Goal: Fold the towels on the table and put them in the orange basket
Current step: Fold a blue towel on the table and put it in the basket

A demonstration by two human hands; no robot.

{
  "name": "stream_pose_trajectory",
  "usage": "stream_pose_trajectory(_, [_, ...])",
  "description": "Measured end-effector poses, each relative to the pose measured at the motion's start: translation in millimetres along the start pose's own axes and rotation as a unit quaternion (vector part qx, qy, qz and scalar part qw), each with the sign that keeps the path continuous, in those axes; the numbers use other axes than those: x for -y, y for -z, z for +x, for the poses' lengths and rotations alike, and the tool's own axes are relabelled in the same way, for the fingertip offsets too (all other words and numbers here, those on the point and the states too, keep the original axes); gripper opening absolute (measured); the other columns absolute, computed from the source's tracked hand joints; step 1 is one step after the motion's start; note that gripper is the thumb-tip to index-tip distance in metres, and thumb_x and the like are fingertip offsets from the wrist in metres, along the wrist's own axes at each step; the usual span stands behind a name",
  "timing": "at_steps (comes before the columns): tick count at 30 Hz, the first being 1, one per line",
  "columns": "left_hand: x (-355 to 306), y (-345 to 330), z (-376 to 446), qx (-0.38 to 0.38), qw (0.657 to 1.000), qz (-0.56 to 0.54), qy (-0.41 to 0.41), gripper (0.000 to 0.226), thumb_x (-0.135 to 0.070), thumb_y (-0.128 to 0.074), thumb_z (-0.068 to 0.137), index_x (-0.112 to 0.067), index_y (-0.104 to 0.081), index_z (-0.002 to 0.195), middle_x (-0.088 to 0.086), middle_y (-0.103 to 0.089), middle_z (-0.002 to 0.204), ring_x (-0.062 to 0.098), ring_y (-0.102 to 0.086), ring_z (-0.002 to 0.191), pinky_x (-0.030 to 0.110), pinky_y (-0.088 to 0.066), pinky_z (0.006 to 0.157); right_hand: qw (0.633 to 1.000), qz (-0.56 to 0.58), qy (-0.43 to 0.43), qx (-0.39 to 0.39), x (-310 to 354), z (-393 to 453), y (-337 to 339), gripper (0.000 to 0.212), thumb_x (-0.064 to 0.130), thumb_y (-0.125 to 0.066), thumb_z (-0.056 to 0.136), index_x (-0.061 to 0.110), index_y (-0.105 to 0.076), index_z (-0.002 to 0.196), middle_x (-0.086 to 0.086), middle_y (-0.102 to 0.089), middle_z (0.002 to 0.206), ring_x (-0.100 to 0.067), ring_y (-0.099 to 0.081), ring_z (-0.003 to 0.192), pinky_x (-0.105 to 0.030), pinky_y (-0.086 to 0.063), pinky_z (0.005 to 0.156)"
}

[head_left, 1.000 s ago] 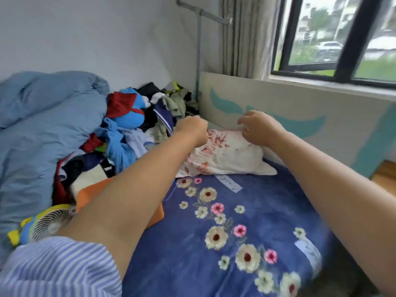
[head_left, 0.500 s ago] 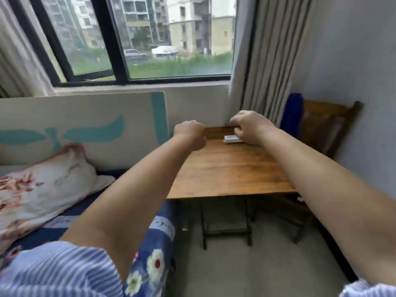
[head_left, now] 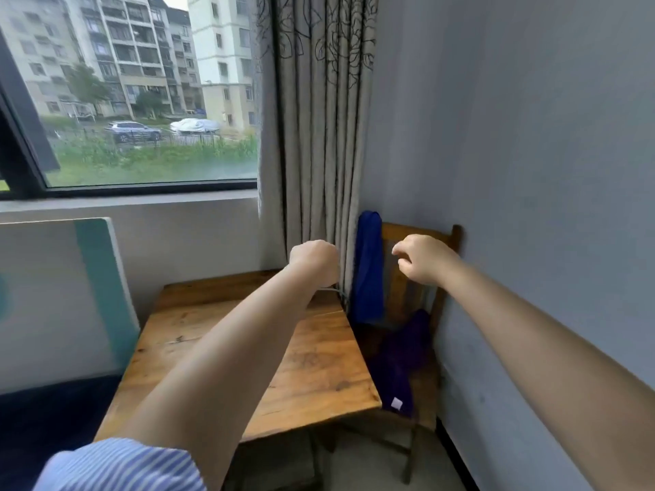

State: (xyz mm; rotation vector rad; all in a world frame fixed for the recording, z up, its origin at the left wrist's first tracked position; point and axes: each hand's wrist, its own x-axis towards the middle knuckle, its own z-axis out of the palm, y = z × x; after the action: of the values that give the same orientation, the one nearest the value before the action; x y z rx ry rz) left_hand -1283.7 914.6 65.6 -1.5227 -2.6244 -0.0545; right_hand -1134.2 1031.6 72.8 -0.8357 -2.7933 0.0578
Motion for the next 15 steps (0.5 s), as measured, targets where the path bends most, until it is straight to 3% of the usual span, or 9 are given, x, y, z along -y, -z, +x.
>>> stream_pose_trajectory(3, [-8.5,-2.0,38.0,0.004,1.000,0.002,0.000,0.018,-0.012,-0.044,0.088,-0.011,-0.060,0.094,0.008,-0.061,0.103,0.024,-0.052,0.083,0.032,-0.036,0.066,1.000,0.010,-0.019,0.000,-29.2,29.8,-7.2,0.036,0.013,-0.041,0.091,0.011,-0.052,0.126,-0.008,-0.051,0.132,-0.026,-0.051,0.116,-0.025,-0.039,0.080])
stream_pose_trajectory(11, [5.0,-6.9,164.9,0.010,1.000,0.023,-0.019,0.024,-0.014,-0.043,0.091,-0.009,-0.061,0.107,0.007,-0.060,0.107,0.026,-0.059,0.096,0.029,-0.041,0.065,0.999,0.011,-0.047,-0.011,-73.1,135.7,-28.2,0.037,0.013,-0.040,0.092,0.010,-0.051,0.127,-0.010,-0.049,0.135,-0.026,-0.049,0.119,-0.031,-0.043,0.091])
stream_pose_trajectory(15, [20.3,-11.3,234.0,0.033,0.999,0.026,-0.031,0.023,-0.013,-0.041,0.092,-0.007,-0.061,0.102,0.000,-0.049,0.077,0.020,-0.052,0.078,0.024,-0.032,0.047,0.997,0.017,-0.077,-0.014,-95.3,194.3,-31.6,0.036,0.012,-0.041,0.092,0.010,-0.053,0.125,-0.011,-0.052,0.132,-0.027,-0.051,0.116,-0.032,-0.044,0.090])
